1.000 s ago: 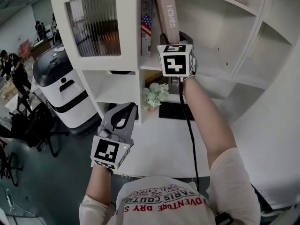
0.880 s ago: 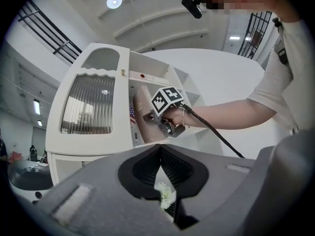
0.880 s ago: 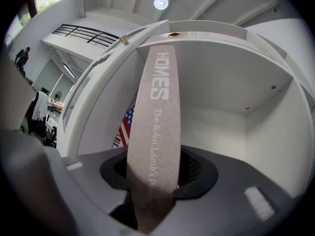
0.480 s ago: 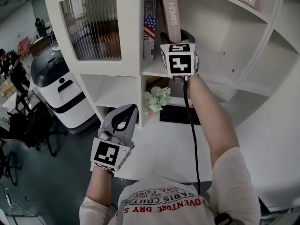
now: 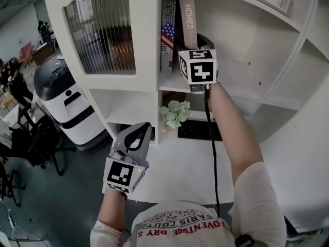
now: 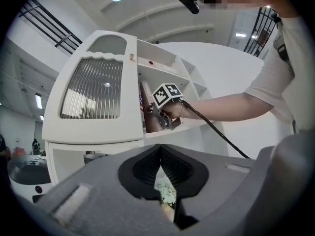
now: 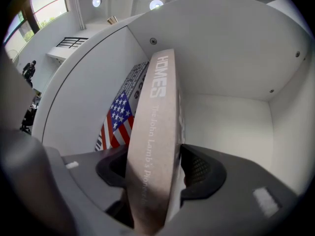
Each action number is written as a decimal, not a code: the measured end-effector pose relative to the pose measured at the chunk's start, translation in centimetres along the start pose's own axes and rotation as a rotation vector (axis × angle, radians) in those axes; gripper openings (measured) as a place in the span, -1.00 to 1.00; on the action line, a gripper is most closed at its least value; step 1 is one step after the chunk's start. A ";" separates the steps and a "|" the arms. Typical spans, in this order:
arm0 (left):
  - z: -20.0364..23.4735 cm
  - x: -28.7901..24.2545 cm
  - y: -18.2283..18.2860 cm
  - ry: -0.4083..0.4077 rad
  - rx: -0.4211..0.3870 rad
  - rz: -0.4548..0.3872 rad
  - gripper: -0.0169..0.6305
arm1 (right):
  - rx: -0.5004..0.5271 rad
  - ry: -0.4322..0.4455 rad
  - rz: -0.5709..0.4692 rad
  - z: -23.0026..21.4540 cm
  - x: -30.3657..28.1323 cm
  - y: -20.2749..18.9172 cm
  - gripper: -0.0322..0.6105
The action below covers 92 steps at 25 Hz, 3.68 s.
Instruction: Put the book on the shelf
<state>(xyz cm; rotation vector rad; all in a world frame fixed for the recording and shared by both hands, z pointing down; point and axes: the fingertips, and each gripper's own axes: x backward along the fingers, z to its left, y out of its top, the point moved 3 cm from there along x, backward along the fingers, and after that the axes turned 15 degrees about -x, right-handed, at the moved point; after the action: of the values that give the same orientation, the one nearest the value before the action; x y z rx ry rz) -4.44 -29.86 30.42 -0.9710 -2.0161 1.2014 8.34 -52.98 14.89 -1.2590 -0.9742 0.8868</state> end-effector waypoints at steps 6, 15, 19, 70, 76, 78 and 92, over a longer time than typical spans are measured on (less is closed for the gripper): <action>0.4 0.1 -0.8 0.002 0.012 0.014 -0.93 | 0.004 -0.019 0.003 0.1 -0.2 -0.1 -0.15; -0.4 0.4 -0.5 -0.023 0.006 0.006 -0.93 | 0.095 -0.047 -0.067 0.8 2.4 0.7 -0.07; -0.8 0.8 0.2 -0.027 0.003 -0.009 -0.93 | 0.027 0.013 -0.107 1.5 5.6 0.6 -0.07; -7.2 1.2 -2.0 -0.099 0.067 0.051 -0.93 | -0.127 0.113 0.059 2.2 30.3 -17.8 -0.90; -6.7 1.0 -2.0 -0.092 0.055 0.062 -0.93 | -0.145 0.103 0.064 2.2 29.6 -17.8 -0.90; -6.5 1.1 -2.0 -0.088 0.052 0.063 -0.93 | -0.147 0.104 0.064 2.2 29.4 -17.8 -0.90; -6.4 1.2 -1.6 -0.081 0.045 0.057 -0.93 | -0.165 0.103 0.054 2.3 29.2 -17.5 -0.90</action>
<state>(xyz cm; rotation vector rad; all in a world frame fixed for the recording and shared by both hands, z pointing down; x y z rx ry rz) -0.59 -26.39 34.64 -0.9786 -2.0262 1.3309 16.47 -26.87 35.30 -1.4626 -0.9498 0.7872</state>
